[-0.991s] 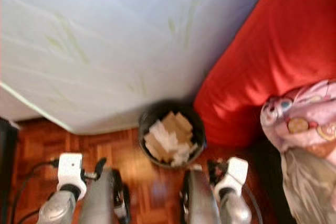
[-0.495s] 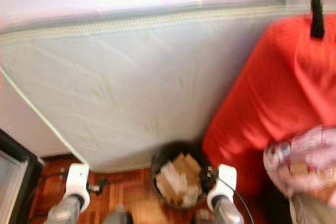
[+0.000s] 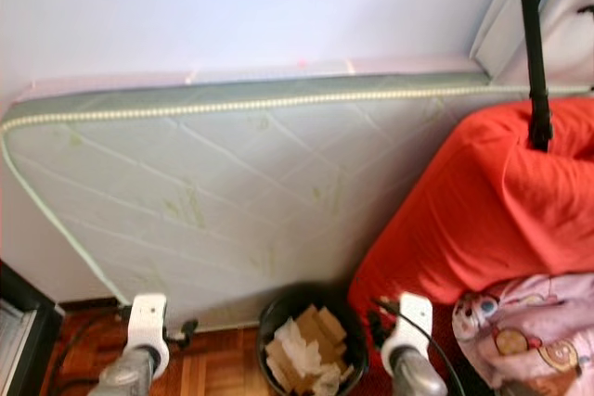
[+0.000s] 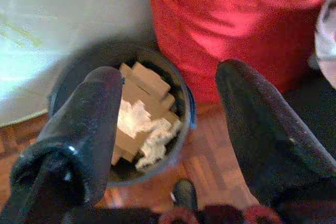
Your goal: Clean up the room
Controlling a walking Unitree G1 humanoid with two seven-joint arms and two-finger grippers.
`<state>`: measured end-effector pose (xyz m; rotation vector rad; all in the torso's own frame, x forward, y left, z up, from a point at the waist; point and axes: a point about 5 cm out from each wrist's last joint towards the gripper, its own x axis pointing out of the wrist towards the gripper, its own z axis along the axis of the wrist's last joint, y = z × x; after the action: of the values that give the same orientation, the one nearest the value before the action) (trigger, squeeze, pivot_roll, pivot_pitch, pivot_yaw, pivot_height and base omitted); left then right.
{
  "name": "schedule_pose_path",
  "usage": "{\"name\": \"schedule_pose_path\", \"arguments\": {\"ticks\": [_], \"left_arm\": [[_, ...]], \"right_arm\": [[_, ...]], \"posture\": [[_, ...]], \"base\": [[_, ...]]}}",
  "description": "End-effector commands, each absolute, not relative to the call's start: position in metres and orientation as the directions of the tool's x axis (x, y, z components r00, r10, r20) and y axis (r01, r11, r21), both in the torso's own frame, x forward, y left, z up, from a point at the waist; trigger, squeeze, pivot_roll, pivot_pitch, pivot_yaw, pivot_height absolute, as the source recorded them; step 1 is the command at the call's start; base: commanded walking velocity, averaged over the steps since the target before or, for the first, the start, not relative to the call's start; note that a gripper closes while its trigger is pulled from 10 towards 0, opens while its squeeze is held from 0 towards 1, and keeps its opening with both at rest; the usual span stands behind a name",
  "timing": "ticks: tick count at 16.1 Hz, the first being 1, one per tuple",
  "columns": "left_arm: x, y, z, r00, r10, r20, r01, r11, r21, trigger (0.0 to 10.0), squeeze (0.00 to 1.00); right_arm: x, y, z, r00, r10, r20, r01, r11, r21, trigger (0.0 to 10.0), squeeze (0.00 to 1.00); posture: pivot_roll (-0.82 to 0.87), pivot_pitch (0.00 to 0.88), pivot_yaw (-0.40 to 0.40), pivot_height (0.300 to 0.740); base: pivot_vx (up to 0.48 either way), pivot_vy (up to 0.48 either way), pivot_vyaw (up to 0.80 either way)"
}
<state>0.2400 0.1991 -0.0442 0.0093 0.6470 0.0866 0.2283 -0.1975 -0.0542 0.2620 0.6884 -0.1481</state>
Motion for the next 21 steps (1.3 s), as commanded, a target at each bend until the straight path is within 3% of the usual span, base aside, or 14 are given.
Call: {"name": "schedule_pose_path", "arguments": {"ticks": [1, 6, 8, 12, 21], "left_arm": [[0.225, 0.201, -0.055, 0.748, 0.104, -0.655, -0.113, 0.993, 0.029, 10.0, 0.0], [0.185, 0.211, -0.077, 0.657, 0.125, -0.744, -0.137, 0.99, 0.046, 10.0, 0.0], [0.185, 0.22, -0.075, 0.657, 0.165, -0.736, -0.189, 0.981, 0.051, 10.0, 0.0], [0.195, 0.222, -0.069, 0.681, 0.174, -0.711, -0.198, 0.979, 0.05, 10.0, 0.0], [0.175, 0.223, -0.079, 0.641, 0.178, -0.747, -0.209, 0.977, 0.054, 10.0, 0.0]], "right_arm": [[0.211, -0.207, -0.064, 0.714, -0.077, -0.696, 0.268, 0.948, 0.17, 10.0, 0.0], [0.173, -0.221, -0.082, 0.601, -0.134, -0.788, 0.349, 0.931, 0.108, 10.0, 0.0], [0.164, -0.228, -0.085, 0.573, -0.15, -0.805, 0.374, 0.923, 0.094, 10.0, 0.0], [0.161, -0.233, -0.085, 0.555, -0.144, -0.819, 0.341, 0.938, 0.066, 10.0, 0.0], [0.141, -0.232, -0.092, 0.534, -0.098, -0.84, 0.256, 0.965, 0.05, 10.0, 0.0]], "posture": [[-0.07, 0.0, -0.046, 0.74], [-0.09, 0.0, -0.017, 0.74], [-0.06, 0.0, -0.036, 0.74], [-0.04, 0.0, -0.053, 0.74], [-0.01, 0.0, -0.069, 0.74]], "base": [[0.0, 0.0, 0.0], [0.0, 0.0, 0.0], [0.0, 0.0, -0.67], [0.0, 0.0, -0.67], [0.0, 0.0, -0.67]]}}
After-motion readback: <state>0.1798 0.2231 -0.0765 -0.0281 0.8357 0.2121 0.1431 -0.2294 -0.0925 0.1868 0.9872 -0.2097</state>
